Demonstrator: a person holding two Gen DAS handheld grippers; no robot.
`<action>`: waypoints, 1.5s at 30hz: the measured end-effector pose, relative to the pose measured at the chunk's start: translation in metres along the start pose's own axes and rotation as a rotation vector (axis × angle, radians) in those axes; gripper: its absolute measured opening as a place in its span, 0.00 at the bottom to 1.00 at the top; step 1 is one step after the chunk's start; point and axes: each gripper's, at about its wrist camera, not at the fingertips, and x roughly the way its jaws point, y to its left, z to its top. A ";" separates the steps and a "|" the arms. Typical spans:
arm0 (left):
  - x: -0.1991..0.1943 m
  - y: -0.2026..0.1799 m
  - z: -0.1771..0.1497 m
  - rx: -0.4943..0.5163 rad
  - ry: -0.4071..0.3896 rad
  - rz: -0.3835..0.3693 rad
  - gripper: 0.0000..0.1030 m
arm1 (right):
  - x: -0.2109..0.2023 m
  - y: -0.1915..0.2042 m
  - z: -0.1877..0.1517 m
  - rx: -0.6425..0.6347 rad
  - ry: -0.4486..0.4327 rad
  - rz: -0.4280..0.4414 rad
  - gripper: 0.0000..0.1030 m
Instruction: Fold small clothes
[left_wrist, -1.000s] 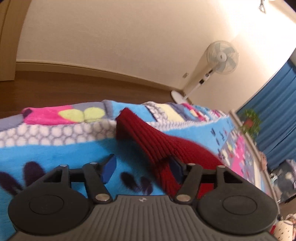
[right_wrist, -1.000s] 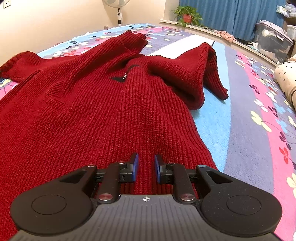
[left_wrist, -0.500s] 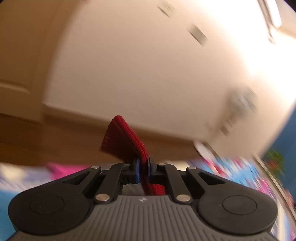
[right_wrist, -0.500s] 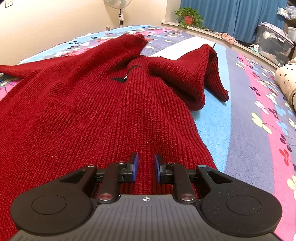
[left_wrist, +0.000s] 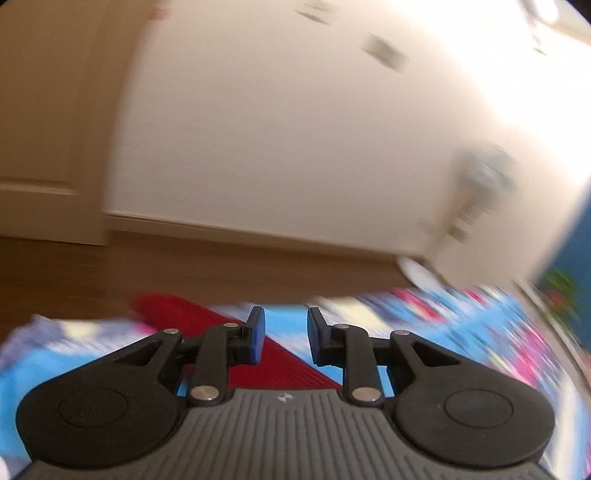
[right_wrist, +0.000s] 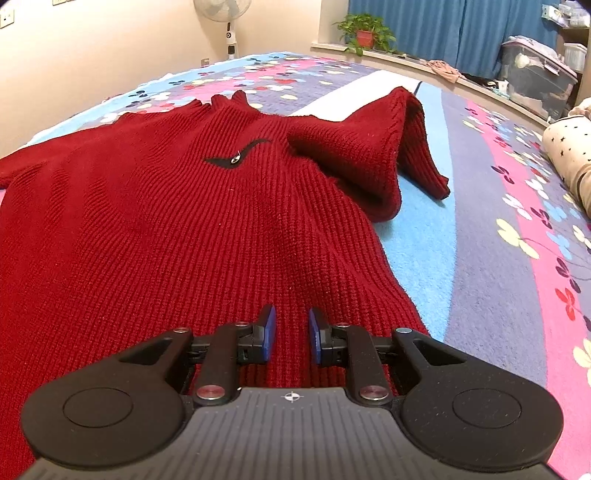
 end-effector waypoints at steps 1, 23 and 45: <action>-0.010 -0.015 -0.007 0.039 0.027 -0.043 0.27 | -0.001 0.000 -0.001 0.002 -0.001 -0.001 0.20; -0.101 -0.104 -0.282 0.889 0.550 -0.351 0.67 | -0.041 -0.015 0.018 0.074 -0.136 0.002 0.26; -0.090 -0.123 -0.283 0.948 0.565 -0.336 0.78 | -0.050 -0.067 0.051 0.262 -0.249 0.121 0.25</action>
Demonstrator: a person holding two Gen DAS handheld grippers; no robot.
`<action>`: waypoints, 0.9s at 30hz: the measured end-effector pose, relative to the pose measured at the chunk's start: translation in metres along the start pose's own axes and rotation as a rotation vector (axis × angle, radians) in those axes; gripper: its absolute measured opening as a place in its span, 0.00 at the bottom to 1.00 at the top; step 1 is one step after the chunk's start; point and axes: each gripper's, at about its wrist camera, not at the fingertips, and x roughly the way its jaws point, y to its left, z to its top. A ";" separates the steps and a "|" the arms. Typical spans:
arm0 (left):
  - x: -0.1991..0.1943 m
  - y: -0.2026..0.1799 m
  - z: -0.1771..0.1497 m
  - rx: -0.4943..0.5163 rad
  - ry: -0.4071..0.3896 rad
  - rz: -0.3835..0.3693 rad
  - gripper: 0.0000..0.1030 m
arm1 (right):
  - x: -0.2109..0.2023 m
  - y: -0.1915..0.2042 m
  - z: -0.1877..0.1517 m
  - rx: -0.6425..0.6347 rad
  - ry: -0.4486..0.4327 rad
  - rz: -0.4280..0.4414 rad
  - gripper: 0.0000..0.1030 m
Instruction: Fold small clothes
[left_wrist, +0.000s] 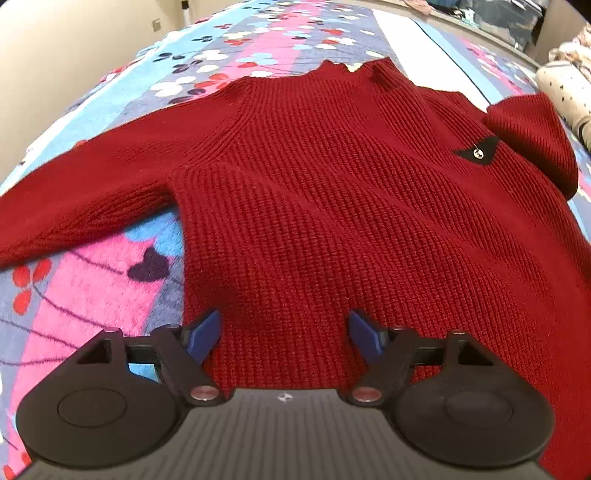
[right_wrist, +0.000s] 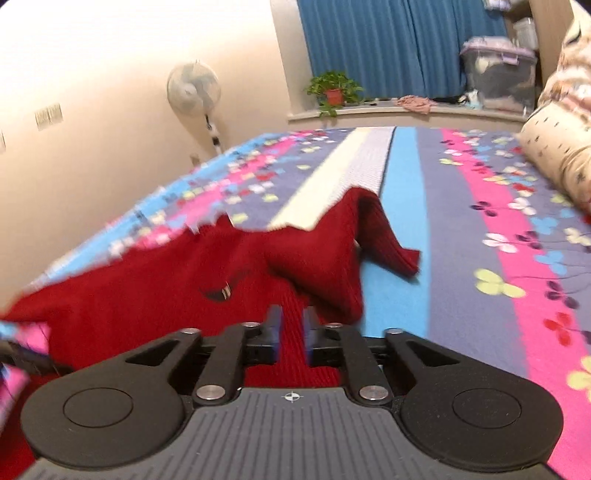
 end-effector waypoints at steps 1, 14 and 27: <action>0.000 -0.001 0.000 0.011 -0.002 0.001 0.78 | 0.006 -0.006 0.010 0.038 -0.007 0.011 0.34; 0.001 0.003 0.004 0.028 0.003 -0.027 0.78 | 0.155 -0.067 0.104 0.327 0.048 -0.047 0.44; 0.002 0.000 0.008 0.041 0.002 -0.026 0.79 | 0.085 -0.136 0.116 0.429 -0.337 -0.614 0.17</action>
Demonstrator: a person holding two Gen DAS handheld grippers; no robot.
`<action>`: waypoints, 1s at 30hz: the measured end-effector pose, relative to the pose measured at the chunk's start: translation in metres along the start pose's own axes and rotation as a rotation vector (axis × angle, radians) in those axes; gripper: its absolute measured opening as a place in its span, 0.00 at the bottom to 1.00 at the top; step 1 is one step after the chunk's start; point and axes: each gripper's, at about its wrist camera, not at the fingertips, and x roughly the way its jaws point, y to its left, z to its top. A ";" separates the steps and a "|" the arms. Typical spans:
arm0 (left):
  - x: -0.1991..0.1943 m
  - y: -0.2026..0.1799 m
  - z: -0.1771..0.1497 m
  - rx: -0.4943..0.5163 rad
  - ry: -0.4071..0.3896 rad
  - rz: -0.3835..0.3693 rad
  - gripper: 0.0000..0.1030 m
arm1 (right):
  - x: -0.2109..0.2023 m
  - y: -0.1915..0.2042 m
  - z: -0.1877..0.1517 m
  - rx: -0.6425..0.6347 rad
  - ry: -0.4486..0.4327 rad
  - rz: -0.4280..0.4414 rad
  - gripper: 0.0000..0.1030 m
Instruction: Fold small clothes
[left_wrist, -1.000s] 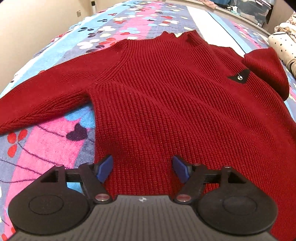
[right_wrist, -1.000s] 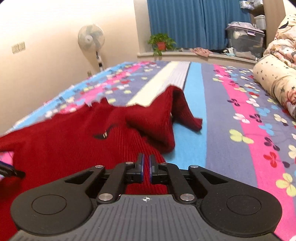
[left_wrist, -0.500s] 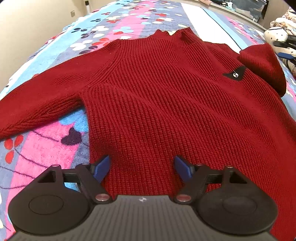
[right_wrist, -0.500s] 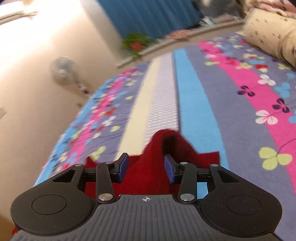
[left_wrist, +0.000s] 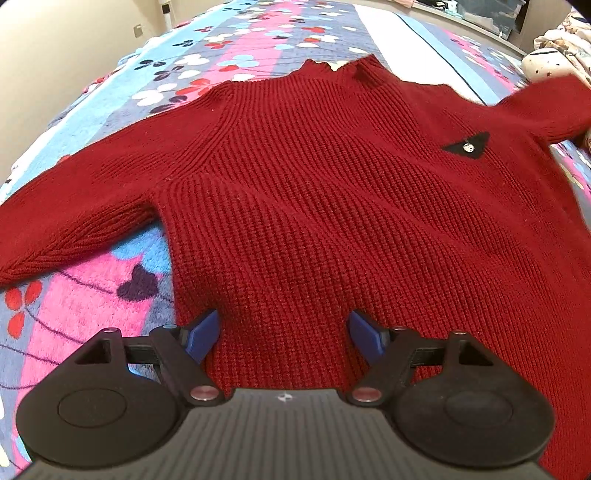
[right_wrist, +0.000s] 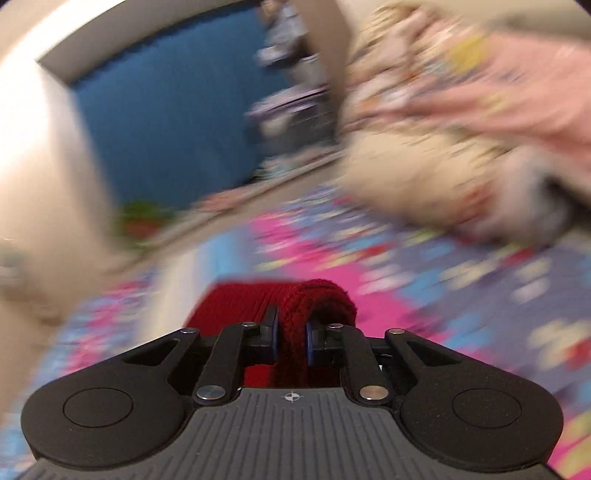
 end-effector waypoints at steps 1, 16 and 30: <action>0.000 -0.001 0.000 0.003 -0.001 0.002 0.79 | 0.012 -0.015 0.002 -0.018 0.038 -0.067 0.18; 0.001 -0.004 -0.001 0.020 -0.005 0.014 0.81 | 0.047 -0.211 -0.065 0.536 0.270 -0.081 0.38; 0.001 -0.003 0.000 0.026 -0.012 0.006 0.83 | 0.068 -0.187 -0.032 0.179 0.212 -0.332 0.09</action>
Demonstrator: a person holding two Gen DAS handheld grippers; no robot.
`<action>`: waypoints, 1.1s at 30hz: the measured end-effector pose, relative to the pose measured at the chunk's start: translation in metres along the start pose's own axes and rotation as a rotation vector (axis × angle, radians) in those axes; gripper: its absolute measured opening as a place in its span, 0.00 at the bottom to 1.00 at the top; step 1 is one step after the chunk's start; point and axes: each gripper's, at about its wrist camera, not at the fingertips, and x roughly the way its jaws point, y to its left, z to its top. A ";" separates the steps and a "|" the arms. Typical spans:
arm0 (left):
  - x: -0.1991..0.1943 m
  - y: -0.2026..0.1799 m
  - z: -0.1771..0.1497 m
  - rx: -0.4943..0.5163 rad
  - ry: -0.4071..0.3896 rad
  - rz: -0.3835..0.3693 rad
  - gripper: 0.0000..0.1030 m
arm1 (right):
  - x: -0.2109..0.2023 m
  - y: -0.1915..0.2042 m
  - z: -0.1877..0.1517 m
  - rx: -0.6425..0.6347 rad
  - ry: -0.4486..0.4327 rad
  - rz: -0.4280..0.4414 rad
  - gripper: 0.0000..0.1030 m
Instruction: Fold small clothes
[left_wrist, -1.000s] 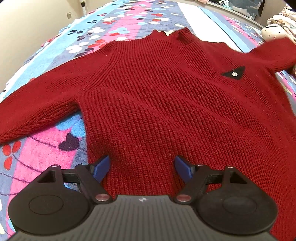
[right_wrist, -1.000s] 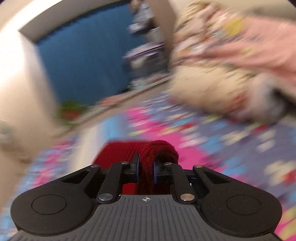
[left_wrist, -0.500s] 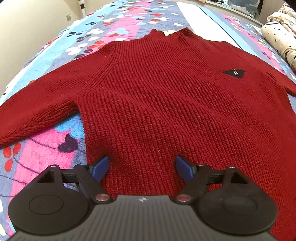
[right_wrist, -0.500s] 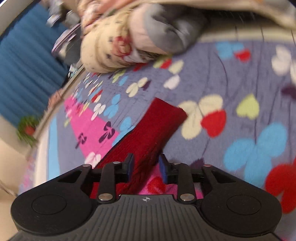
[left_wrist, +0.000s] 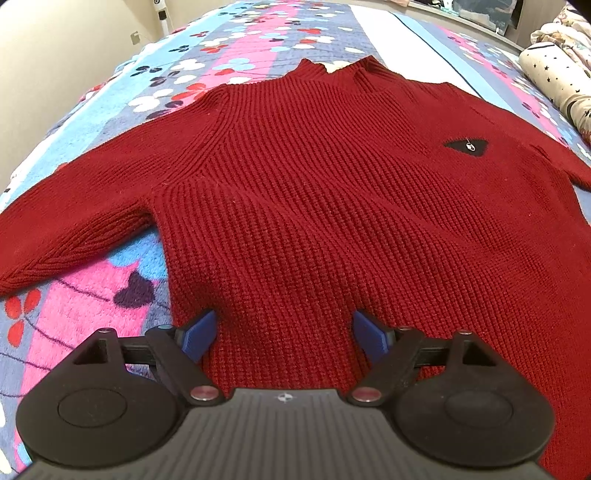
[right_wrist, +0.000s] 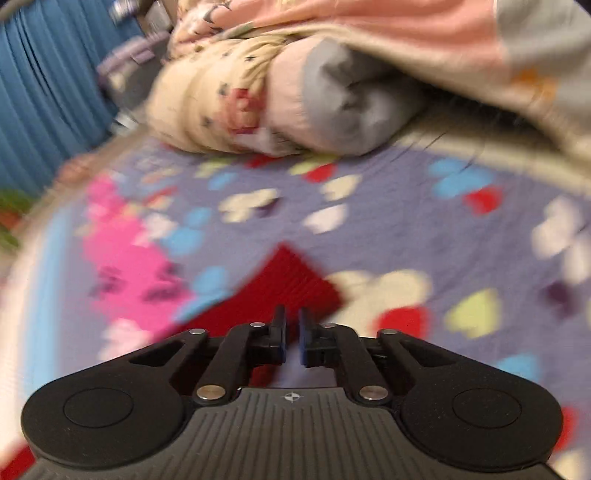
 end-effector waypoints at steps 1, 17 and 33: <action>-0.001 0.001 0.000 0.000 -0.002 -0.002 0.83 | -0.006 -0.001 0.000 -0.017 -0.001 -0.025 0.09; -0.054 0.029 -0.062 -0.015 -0.057 -0.066 0.72 | -0.221 -0.010 -0.136 -0.702 0.370 0.636 0.45; -0.123 0.027 -0.187 -0.090 -0.115 -0.091 0.10 | -0.238 -0.063 -0.177 -0.780 0.455 0.564 0.17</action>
